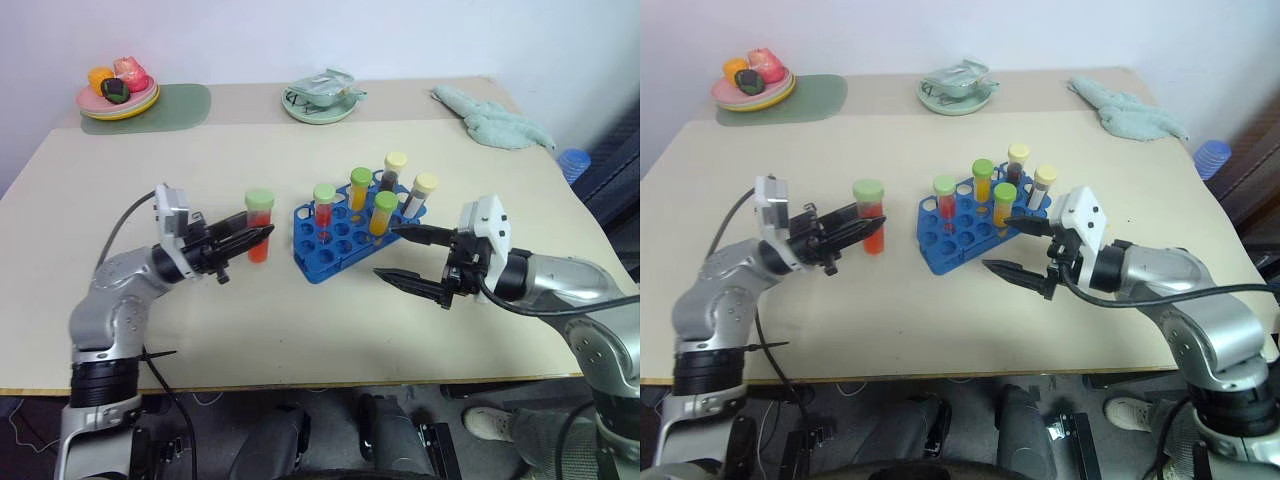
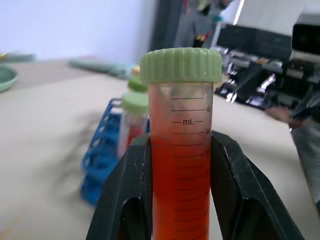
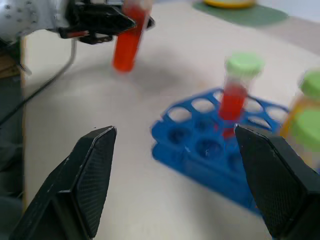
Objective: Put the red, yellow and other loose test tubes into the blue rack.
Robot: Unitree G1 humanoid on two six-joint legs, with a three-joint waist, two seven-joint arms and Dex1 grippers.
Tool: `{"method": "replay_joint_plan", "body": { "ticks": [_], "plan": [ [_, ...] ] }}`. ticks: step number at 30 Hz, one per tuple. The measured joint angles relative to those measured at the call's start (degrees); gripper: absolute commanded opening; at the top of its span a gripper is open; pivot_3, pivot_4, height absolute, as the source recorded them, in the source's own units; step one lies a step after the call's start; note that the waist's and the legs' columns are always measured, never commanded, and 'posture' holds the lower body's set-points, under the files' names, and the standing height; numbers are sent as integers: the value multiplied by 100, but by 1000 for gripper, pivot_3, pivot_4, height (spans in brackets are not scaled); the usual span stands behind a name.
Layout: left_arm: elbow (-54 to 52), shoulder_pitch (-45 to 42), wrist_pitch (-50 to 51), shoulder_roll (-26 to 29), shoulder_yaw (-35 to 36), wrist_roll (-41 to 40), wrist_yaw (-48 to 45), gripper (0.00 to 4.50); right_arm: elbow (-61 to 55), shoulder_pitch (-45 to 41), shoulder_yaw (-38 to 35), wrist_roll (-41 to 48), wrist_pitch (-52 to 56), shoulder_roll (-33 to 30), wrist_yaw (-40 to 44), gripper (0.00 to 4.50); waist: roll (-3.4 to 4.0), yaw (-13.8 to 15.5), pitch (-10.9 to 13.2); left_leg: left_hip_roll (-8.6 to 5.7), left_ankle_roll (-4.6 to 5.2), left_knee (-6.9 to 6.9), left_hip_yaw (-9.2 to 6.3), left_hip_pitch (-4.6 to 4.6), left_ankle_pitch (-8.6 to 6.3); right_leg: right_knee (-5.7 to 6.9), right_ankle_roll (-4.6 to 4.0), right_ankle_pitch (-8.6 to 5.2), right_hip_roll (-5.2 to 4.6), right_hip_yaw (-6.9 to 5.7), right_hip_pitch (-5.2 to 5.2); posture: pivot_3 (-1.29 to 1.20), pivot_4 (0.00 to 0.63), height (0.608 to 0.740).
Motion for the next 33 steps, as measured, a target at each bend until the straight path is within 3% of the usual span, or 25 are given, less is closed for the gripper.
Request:
{"method": "replay_joint_plan", "body": {
  "ticks": [6,14,33],
  "plan": [
    [711,-469,-612,-470,-520,84,-179,1253,-813,839,-650,346,548,-9,-755,3870,3,0,-3,2,2,0,6,4,-1,2,1,0,1,3,2,0,150,740],
    [1762,-905,-1327,-1053,-1097,416,-340,1253,-1367,1110,-906,719,766,14,-1490,3870,0,2,-4,2,4,3,8,5,-1,1,1,0,2,3,6,0,150,740],
    [2942,-1337,-2744,-1975,-1244,1146,382,1253,-1618,1824,-1089,742,483,33,-1821,3870,-3,2,-4,2,6,4,8,6,-2,-1,2,0,4,4,8,0,150,740]
  ]
}}
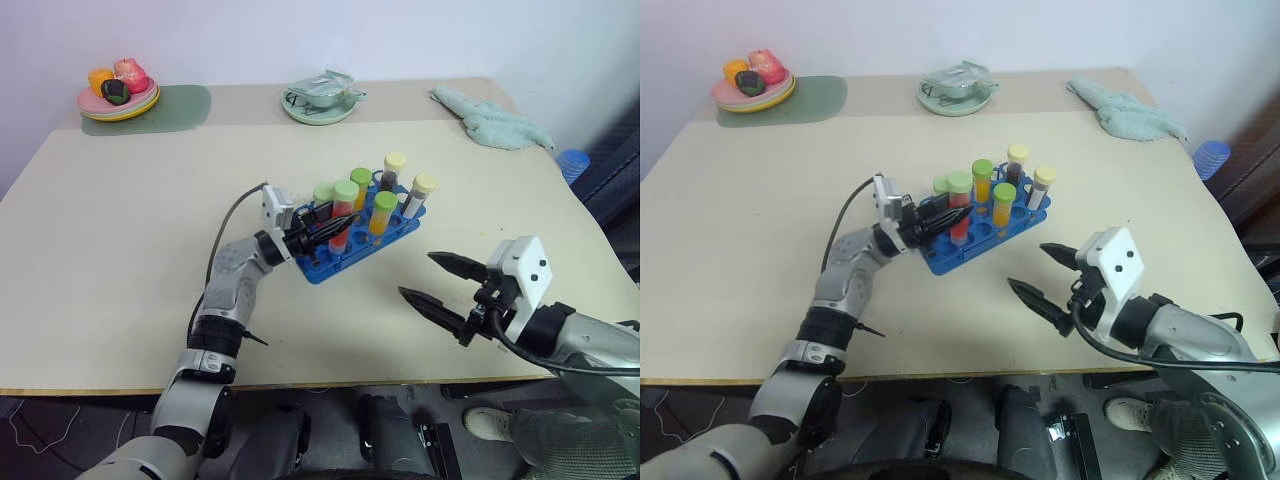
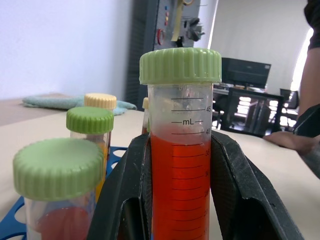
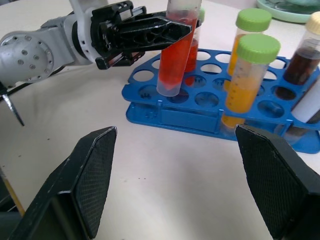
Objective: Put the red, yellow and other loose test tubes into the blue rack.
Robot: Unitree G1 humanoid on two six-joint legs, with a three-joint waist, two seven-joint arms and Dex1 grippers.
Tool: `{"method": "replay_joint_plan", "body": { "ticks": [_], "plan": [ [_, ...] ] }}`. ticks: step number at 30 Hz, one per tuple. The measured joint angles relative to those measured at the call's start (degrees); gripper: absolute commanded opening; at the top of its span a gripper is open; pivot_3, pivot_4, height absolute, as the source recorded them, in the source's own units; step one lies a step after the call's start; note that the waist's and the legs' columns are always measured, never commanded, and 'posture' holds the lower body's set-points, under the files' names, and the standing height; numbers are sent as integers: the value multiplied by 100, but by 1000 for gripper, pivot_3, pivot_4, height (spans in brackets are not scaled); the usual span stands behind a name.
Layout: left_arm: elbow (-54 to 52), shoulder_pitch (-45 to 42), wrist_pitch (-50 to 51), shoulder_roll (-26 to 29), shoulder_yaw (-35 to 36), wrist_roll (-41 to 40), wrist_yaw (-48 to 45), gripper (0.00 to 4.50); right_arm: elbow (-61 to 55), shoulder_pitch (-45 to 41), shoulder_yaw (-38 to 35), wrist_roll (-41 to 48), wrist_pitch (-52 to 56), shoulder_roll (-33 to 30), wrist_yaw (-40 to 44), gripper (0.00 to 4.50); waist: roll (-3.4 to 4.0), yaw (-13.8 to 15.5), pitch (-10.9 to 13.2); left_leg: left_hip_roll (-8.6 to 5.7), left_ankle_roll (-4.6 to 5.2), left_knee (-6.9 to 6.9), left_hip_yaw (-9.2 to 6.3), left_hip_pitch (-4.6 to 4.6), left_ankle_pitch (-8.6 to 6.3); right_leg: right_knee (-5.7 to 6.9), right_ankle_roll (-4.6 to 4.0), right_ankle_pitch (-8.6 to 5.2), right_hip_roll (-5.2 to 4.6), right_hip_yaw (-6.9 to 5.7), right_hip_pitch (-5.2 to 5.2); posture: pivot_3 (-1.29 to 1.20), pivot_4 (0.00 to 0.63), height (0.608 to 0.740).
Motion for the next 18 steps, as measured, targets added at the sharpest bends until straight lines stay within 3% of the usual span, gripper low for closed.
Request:
{"method": "replay_joint_plan", "body": {
  "ticks": [18],
  "plan": [
    [311,25,-593,-251,-177,541,558,1253,-57,-68,0,171,0,-29,-239,3870,-1,2,-1,0,0,2,0,4,0,0,2,1,0,0,7,0,150,740]
  ]
}}
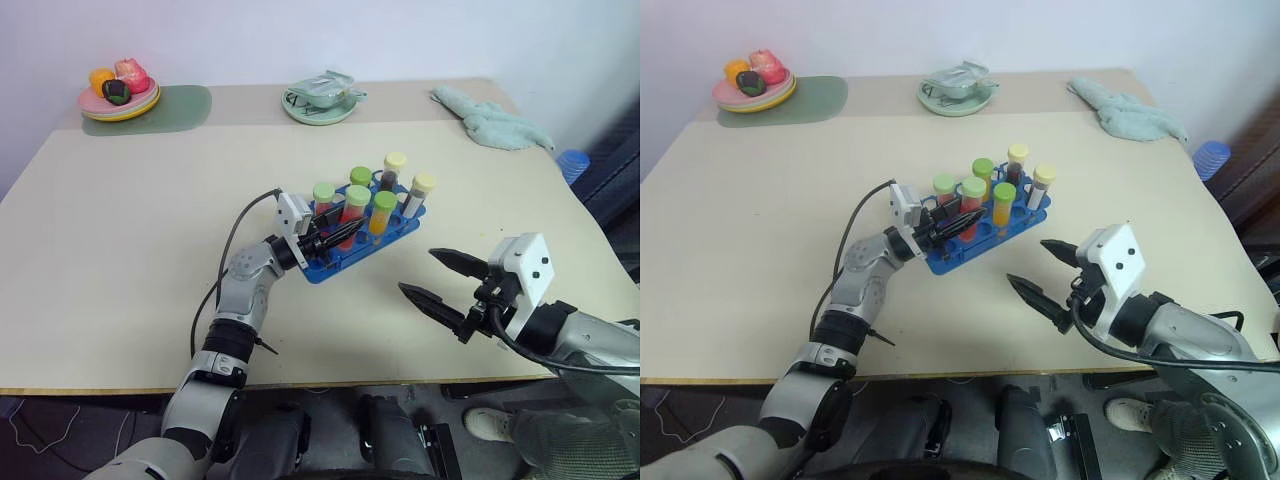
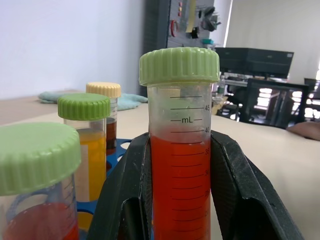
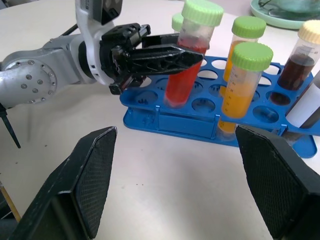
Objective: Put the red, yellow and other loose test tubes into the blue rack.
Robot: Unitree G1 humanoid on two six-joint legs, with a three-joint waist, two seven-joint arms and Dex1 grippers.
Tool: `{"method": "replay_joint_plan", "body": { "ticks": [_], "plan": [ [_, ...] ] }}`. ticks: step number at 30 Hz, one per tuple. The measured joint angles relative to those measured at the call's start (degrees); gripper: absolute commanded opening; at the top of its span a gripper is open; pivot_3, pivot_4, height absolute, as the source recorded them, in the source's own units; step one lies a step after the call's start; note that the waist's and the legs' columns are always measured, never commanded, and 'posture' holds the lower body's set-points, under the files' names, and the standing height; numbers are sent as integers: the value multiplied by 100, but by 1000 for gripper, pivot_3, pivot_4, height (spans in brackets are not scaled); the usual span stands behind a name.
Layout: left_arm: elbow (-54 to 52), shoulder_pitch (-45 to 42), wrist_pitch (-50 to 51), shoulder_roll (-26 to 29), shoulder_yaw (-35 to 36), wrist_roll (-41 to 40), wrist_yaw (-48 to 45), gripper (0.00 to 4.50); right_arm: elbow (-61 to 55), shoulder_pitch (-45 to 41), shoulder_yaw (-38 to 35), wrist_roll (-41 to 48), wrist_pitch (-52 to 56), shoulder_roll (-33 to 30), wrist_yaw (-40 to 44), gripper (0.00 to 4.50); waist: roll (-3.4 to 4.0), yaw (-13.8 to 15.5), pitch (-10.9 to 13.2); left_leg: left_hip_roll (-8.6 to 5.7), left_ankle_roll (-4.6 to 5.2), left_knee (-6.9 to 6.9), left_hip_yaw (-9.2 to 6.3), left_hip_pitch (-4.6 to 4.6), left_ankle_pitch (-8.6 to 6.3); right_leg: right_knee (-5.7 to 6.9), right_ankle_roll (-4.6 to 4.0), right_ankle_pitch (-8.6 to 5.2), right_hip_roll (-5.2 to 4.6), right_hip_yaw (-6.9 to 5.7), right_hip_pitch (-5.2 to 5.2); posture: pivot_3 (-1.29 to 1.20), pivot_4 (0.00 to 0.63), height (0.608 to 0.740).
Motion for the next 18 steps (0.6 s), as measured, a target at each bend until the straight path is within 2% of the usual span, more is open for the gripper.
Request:
{"method": "replay_joint_plan", "body": {
  "ticks": [4,7,11,18],
  "plan": [
    [13,0,46,11,1,-16,-32,1253,0,-69,0,49,8,-14,-57,3870,0,-4,0,0,0,1,0,2,0,0,1,1,1,0,1,0,150,740],
    [4,1,294,50,26,-238,-269,2399,0,-126,0,76,9,-20,-87,3870,0,-2,0,0,0,1,0,1,0,0,1,0,2,0,1,0,150,740],
    [-56,20,551,74,36,-363,-286,4380,0,-193,0,93,12,-21,-125,3870,0,-4,0,0,1,1,0,1,0,0,1,0,2,0,1,0,150,740],
    [-680,283,640,144,30,-292,207,4452,3,-230,19,110,10,-22,-124,3870,0,-9,-1,1,0,0,0,1,0,1,1,1,2,1,-1,0,150,740]
  ]
}}
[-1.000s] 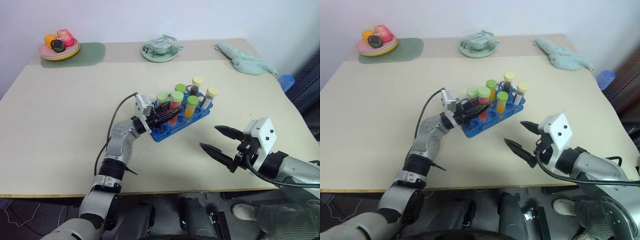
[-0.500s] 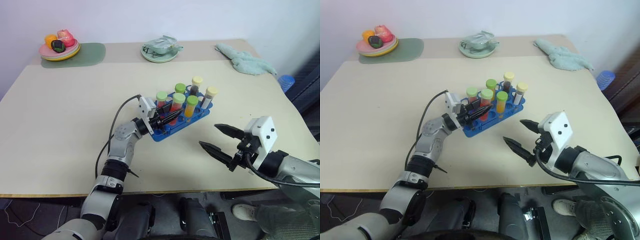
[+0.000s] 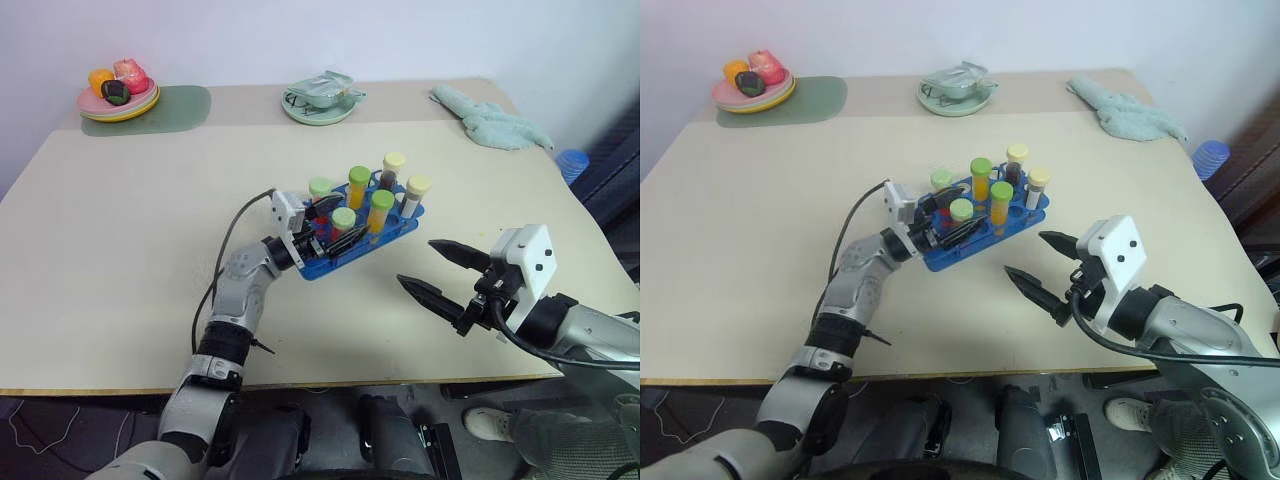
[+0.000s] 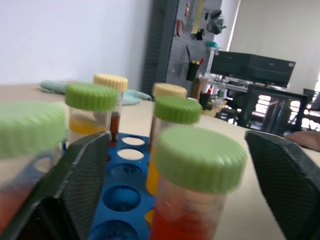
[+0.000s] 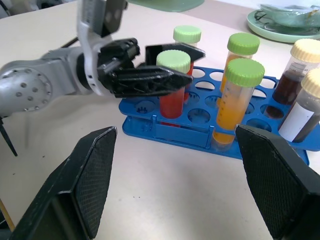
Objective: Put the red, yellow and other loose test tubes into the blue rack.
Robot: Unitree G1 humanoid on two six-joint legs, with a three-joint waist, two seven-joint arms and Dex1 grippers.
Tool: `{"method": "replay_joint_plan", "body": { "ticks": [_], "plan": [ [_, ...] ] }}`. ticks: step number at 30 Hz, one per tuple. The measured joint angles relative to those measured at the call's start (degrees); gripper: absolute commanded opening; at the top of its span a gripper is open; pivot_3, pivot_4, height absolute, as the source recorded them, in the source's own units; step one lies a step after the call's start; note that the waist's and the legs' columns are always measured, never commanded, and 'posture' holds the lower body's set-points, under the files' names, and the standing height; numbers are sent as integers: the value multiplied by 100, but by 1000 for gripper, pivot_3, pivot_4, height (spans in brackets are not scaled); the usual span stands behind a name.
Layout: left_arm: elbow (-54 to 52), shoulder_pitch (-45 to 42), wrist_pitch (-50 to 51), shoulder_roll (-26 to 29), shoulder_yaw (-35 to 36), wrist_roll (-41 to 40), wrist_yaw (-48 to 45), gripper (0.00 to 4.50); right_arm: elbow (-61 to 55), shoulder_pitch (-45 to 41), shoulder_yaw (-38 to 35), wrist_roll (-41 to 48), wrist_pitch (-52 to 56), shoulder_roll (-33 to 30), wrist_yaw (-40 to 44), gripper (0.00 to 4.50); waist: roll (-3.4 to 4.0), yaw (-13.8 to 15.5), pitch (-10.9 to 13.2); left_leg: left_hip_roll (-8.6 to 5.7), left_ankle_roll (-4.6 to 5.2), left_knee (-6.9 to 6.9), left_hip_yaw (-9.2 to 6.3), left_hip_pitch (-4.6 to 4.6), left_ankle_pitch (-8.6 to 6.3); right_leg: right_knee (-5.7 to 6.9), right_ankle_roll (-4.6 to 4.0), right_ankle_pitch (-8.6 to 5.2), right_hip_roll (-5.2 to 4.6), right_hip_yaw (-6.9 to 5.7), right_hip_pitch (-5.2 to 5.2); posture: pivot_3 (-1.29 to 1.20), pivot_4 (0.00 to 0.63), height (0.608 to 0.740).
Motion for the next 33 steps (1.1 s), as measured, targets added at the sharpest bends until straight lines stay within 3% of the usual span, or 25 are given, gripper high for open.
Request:
{"method": "replay_joint_plan", "body": {
  "ticks": [12,21,33],
  "plan": [
    [-1689,1368,369,1210,553,-221,407,4452,697,444,406,-1233,-1006,236,472,3870,3,-1,-2,1,-1,-2,1,2,0,0,0,0,15,3,-1,0,150,740],
    [-2154,2752,592,2720,1462,-596,-71,4452,1509,1116,-279,-1650,-1731,188,1347,3870,6,0,-3,3,3,-5,2,3,-3,-2,0,-1,17,5,0,0,150,740],
    [-2685,3499,913,3185,1896,-1076,-373,4452,2706,1437,-1103,-1991,-2636,116,2375,3870,9,-7,-5,10,6,-7,8,11,-7,-3,-1,-1,18,6,10,0,150,740]
  ]
}}
